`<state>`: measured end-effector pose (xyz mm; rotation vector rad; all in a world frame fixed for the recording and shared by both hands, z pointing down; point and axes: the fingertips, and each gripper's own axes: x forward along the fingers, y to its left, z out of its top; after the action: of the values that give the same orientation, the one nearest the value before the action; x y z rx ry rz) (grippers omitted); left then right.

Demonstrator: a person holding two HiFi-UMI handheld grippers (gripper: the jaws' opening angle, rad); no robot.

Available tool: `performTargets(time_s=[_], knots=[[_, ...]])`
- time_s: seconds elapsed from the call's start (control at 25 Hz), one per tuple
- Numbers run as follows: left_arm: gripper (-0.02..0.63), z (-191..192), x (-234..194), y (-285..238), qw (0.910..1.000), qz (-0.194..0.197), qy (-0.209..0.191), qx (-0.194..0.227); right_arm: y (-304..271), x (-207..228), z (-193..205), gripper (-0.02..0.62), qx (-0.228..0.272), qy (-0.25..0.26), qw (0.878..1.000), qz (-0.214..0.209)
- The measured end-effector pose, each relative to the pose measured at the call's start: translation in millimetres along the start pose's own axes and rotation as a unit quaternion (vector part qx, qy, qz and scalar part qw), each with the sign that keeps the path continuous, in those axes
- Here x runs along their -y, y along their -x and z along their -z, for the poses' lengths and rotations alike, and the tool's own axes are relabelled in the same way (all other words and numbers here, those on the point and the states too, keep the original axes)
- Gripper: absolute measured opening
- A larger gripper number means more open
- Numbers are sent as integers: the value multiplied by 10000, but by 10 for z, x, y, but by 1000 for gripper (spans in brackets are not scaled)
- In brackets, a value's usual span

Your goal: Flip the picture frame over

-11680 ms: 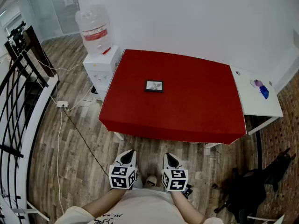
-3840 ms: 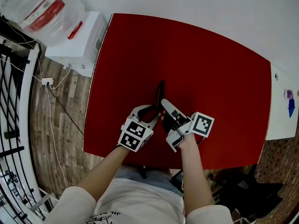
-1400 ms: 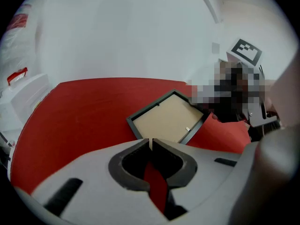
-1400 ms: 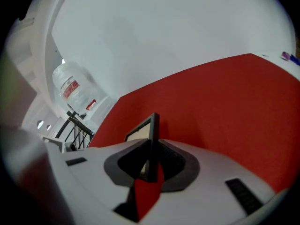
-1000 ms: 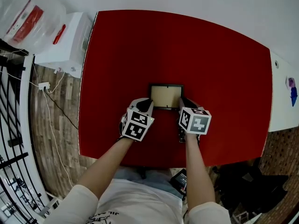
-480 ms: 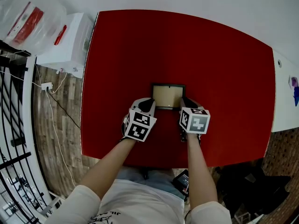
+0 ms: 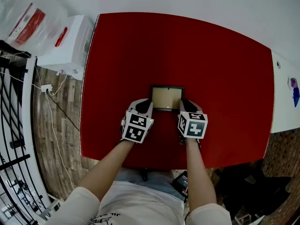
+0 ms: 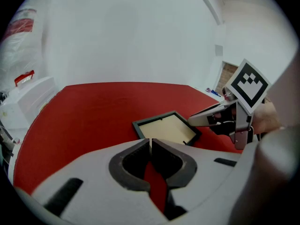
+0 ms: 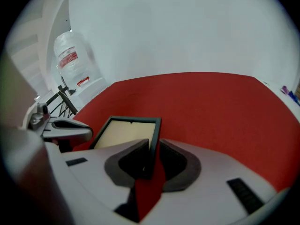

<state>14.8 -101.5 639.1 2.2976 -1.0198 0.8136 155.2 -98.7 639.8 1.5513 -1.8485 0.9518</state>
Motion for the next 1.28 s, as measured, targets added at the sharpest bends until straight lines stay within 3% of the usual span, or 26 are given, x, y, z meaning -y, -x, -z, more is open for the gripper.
performTargets(time_s=[0.28,0.48,0.64,1.04,1.28], knots=[[20,-293,65,585,9993,-172,-43,338,564,-132,-76,52,307,105,9994,-75],[8,-543,329,1277,9966,-103,262,770,1262,-388,-181,14,676,247,9973,-143],[6,-565,497,1667,9950,-168,466,869,1777,-529,-182,6,935,226,9953,-114],[6,-373,848,2054,9923,-146,653,1046,2310,-638,-97,6,1184,217,9927,-71],[6,-482,878,2195,9911,-195,374,1262,2537,-548,-139,6,1354,62,9908,10]])
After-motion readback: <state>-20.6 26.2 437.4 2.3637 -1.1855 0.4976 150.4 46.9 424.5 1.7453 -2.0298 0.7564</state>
